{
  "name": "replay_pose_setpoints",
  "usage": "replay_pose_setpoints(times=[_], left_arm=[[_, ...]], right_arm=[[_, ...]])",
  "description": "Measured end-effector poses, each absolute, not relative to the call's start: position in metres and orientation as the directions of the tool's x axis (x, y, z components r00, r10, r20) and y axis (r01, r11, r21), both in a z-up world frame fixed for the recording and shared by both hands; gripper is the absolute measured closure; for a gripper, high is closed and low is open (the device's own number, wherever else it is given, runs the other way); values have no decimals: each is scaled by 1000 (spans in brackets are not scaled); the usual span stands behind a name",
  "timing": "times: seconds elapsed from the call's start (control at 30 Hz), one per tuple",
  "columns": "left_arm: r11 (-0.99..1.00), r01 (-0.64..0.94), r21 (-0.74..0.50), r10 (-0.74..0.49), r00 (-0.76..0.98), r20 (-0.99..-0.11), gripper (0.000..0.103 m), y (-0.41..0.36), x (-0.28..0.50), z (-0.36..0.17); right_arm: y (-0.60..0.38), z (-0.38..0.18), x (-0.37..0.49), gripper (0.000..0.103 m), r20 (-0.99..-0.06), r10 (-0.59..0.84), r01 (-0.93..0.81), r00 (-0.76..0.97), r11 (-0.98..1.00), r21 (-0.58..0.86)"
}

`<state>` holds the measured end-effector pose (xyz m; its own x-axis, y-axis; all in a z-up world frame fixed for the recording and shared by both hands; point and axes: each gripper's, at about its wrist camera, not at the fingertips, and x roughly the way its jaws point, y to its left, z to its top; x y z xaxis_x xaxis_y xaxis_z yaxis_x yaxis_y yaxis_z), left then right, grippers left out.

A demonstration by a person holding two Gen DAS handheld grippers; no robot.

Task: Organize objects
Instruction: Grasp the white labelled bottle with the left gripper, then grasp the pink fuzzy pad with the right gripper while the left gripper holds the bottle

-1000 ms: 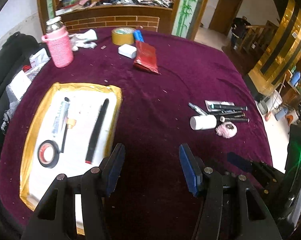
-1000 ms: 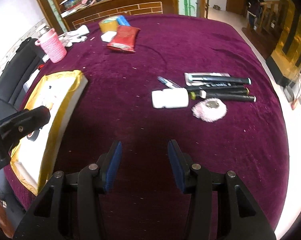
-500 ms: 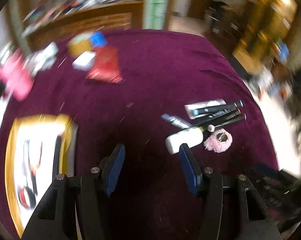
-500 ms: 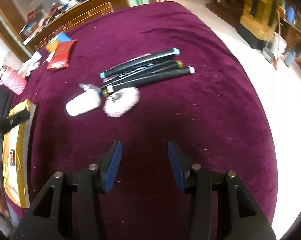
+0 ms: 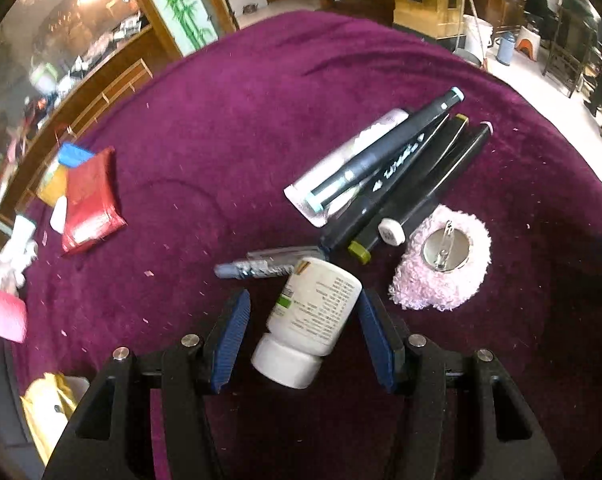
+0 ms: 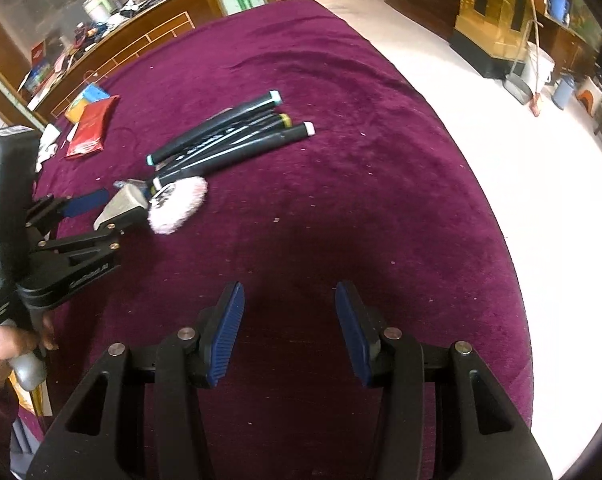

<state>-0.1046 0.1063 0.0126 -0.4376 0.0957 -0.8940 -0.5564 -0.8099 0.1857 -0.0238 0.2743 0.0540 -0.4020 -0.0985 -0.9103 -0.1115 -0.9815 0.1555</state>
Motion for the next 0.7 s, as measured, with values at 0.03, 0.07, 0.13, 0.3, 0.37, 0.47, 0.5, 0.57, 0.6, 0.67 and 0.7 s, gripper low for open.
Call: replay_pose_setpoints(times=[0.03,0.07,0.13,0.3,0.37,0.47,0.5,0.57,0.6,0.67,0.7], left_arm=[[-818,-549,170,108,-438,-893,56,105,-103,13],[-827,-543,146,119,-422,-899,66,103,-103,13],[-841,-530,111,139,-410,-902,74,99,-101,16],[-888,-460,-5,214,-405,-889,74,77,-93,30],[-898,-439,-38,236,-405,-883,74,67,-87,37],[-912,-400,-94,267,-404,-875,74,50,-73,45],[-916,-384,-118,280,-400,-873,74,45,-69,49],[-922,-349,-168,309,-399,-864,74,30,-55,56],[-924,-336,-181,314,-401,-861,74,25,-53,58],[-928,-309,-207,325,-403,-856,74,14,-45,62],[-929,-296,-221,332,-406,-851,74,9,-41,64]], right_arm=[[275,54,-25,57,-910,-100,-112,-402,-981,157],[276,54,-25,57,-910,-102,-111,-402,-981,159],[276,53,-28,57,-910,-106,-108,-401,-981,162],[268,49,-42,57,-909,-178,-84,-376,-971,225],[261,47,-51,57,-904,-226,-69,-364,-961,268],[247,43,-67,57,-894,-281,-48,-348,-947,317],[241,41,-73,57,-893,-293,-38,-342,-945,325],[230,37,-85,57,-894,-301,-23,-332,-945,327],[225,34,-90,57,-895,-305,-15,-326,-945,327],[215,27,-100,57,-901,-301,-5,-312,-948,318],[211,22,-105,57,-905,-299,-7,-303,-949,316]])
